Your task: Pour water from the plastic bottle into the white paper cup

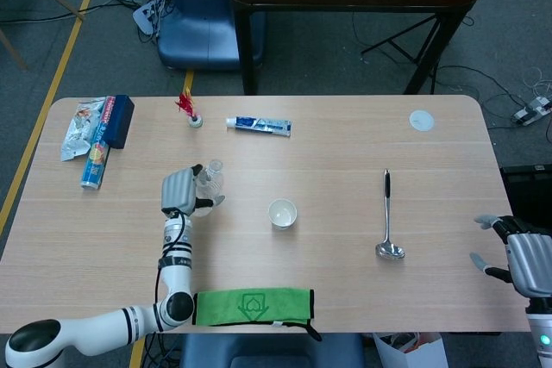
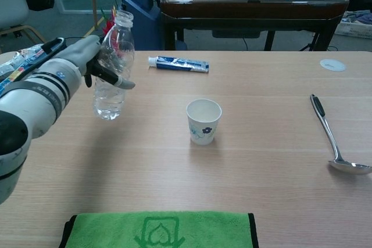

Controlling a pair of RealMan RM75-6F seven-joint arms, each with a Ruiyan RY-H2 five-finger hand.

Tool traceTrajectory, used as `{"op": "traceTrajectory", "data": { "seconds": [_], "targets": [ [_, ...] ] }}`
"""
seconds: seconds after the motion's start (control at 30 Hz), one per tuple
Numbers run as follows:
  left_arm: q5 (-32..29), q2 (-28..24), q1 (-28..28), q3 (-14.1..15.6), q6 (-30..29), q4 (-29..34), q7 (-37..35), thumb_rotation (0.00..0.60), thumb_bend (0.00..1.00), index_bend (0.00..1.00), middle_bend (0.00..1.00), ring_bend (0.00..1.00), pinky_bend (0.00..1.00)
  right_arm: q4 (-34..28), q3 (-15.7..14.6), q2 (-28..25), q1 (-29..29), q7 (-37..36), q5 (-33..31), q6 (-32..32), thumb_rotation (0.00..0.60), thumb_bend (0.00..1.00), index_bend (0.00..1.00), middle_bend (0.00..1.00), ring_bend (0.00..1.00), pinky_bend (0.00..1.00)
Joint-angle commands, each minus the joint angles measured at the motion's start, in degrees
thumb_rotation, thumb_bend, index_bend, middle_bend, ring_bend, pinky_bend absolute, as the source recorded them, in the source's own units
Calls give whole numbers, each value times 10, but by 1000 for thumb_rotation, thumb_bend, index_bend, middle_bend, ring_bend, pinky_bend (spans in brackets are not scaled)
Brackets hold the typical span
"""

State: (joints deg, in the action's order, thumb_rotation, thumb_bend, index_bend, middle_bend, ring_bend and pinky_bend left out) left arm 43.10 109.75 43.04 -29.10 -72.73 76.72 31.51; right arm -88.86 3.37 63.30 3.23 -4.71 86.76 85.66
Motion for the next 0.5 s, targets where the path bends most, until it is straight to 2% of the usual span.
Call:
{"op": "traceTrajectory", "data": {
  "seconds": [0.03,0.27,0.5],
  "targets": [
    [51,-12,-26,21,11,-7,-84,600,20,699,675,528,651,1,0,1,0,3,-1,-1,600,173,351,416,324,438],
    [111,-40,-62,51,50,-6,-226,600,20,700,677,526,651,2,-1,4,1,5,-2,-4,600,174,351,416,324,438],
    [164,-53,-86,81,68,-33,-328,600,20,700,677,525,651,5,-2,6,3,6,-4,-9,600,174,351,416,324,438]
  ]
}}
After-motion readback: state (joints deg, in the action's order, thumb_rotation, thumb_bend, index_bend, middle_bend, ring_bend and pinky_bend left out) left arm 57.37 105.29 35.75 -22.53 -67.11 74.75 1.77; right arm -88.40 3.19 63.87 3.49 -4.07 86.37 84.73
